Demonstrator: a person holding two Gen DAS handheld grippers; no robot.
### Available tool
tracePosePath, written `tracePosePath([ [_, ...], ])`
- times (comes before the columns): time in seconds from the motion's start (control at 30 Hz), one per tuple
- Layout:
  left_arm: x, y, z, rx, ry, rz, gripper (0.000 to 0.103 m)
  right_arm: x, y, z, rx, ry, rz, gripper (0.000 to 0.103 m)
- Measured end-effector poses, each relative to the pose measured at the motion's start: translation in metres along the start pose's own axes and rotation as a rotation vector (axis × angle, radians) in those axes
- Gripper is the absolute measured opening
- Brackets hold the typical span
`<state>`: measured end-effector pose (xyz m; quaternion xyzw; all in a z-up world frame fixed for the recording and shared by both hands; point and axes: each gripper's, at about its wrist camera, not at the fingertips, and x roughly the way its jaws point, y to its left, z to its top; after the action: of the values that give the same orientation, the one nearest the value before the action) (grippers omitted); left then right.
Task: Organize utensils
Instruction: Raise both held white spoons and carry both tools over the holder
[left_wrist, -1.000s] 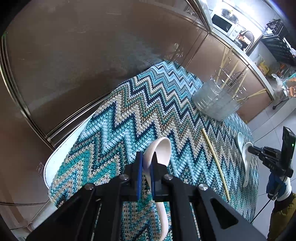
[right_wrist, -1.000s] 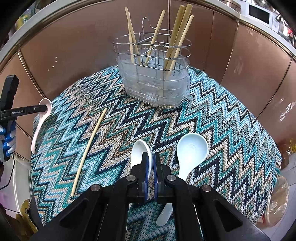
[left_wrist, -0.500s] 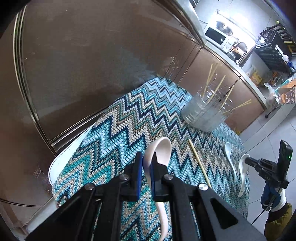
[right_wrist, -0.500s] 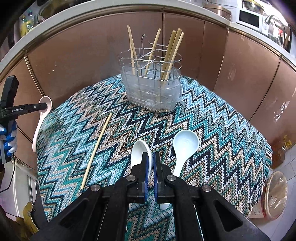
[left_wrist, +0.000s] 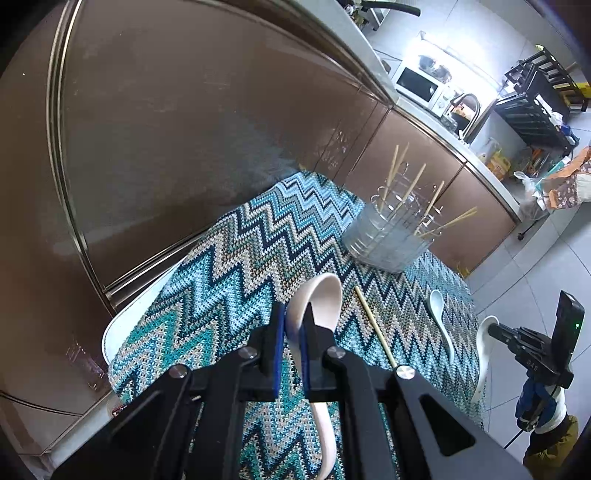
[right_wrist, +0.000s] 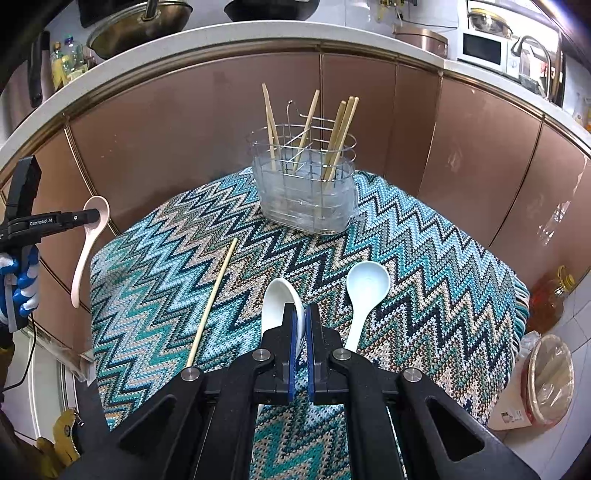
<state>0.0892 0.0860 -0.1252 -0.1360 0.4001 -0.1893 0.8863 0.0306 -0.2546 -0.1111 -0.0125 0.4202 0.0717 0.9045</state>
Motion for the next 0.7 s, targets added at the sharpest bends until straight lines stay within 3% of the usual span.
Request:
tracePosePath([
  [0.7,-0.063,-0.023,0.006,0.037,-0.154,-0.020,0.007,-0.056,0.030,0.009,-0.005,-0.146,-0.016,0.005],
])
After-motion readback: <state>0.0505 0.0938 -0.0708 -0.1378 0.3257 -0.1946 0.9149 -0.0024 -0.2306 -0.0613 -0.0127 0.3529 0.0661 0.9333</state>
